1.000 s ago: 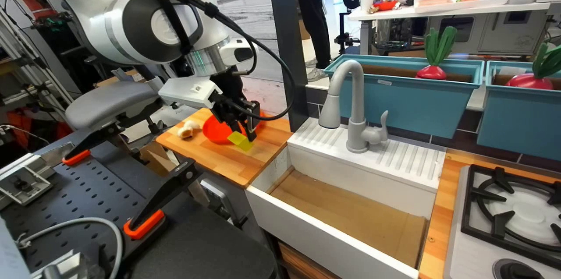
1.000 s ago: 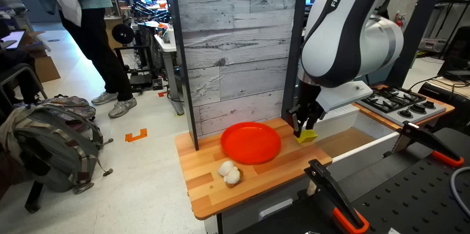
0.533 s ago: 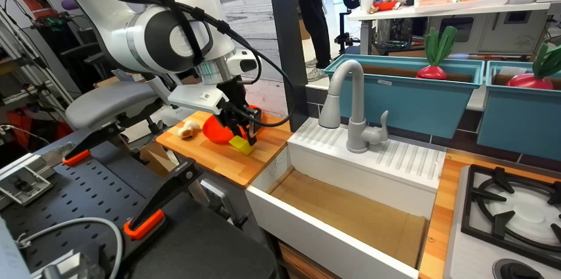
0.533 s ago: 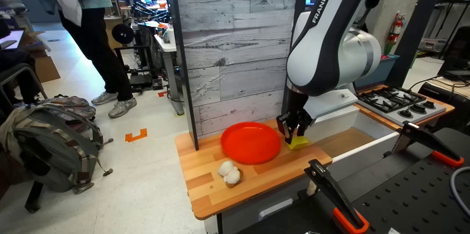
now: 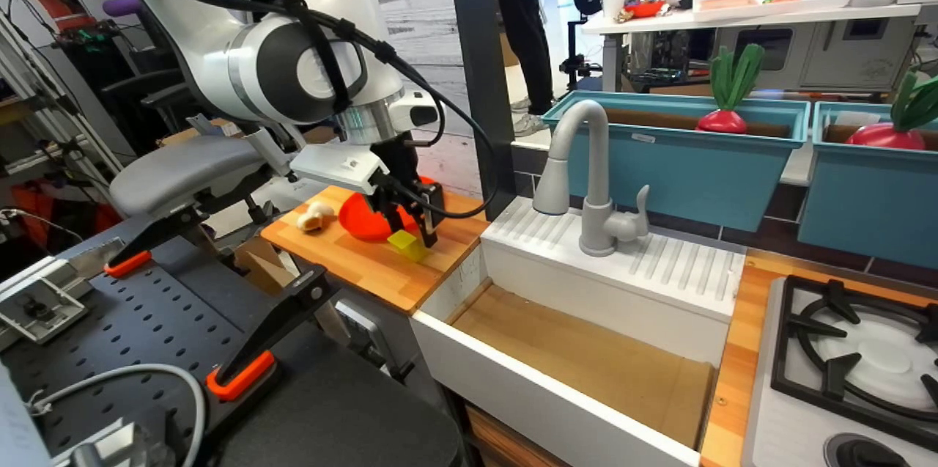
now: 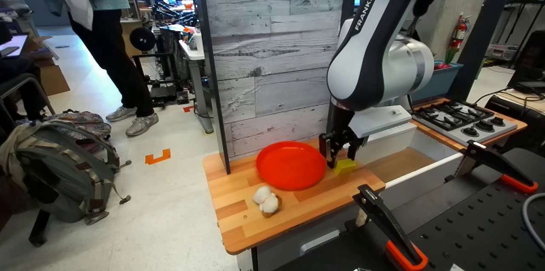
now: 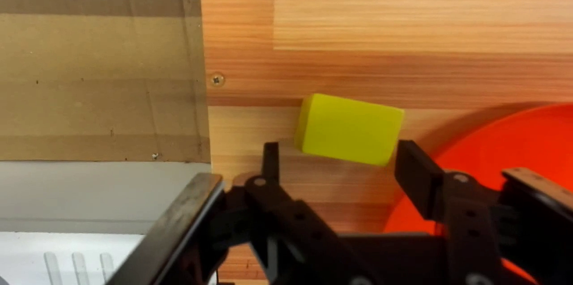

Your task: Pick the yellow block on the block and put it on the counter

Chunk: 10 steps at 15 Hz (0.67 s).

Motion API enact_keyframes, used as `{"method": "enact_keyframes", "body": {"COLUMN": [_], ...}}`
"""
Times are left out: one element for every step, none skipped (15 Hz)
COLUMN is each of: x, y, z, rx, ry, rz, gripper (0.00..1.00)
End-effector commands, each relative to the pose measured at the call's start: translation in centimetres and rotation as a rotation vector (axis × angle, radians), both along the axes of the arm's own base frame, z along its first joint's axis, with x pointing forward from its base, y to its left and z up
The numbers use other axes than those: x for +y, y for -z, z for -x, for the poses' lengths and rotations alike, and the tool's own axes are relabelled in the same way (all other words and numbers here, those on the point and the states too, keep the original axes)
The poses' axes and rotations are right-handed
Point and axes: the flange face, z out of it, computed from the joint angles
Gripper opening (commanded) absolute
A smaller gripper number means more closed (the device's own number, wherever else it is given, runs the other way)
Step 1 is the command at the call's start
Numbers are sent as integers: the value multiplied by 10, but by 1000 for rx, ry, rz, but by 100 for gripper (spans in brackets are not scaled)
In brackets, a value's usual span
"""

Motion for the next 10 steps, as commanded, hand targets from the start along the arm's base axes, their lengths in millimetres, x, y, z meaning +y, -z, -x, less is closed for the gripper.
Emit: {"method": "enact_keyframes", "body": {"x": [2, 4, 8, 11, 14, 18, 13, 15, 16, 15], "y": [-13, -21, -31, -43, -57, -70, -36, -45, -46, -44], "z": [2, 5, 10, 16, 24, 33, 9, 13, 13, 12], "rx": [-11, -23, -41, -66, -91, -109, -78, -82, -82, -82], "ry": [-1, -2, -3, 7, 4, -6, -3, -7, -7, -6], "rz": [-27, -30, -31, -33, -39, -52, -29, -31, -31, -30], "gripper": [100, 100, 100, 100, 100, 100, 100, 100, 100, 100]}}
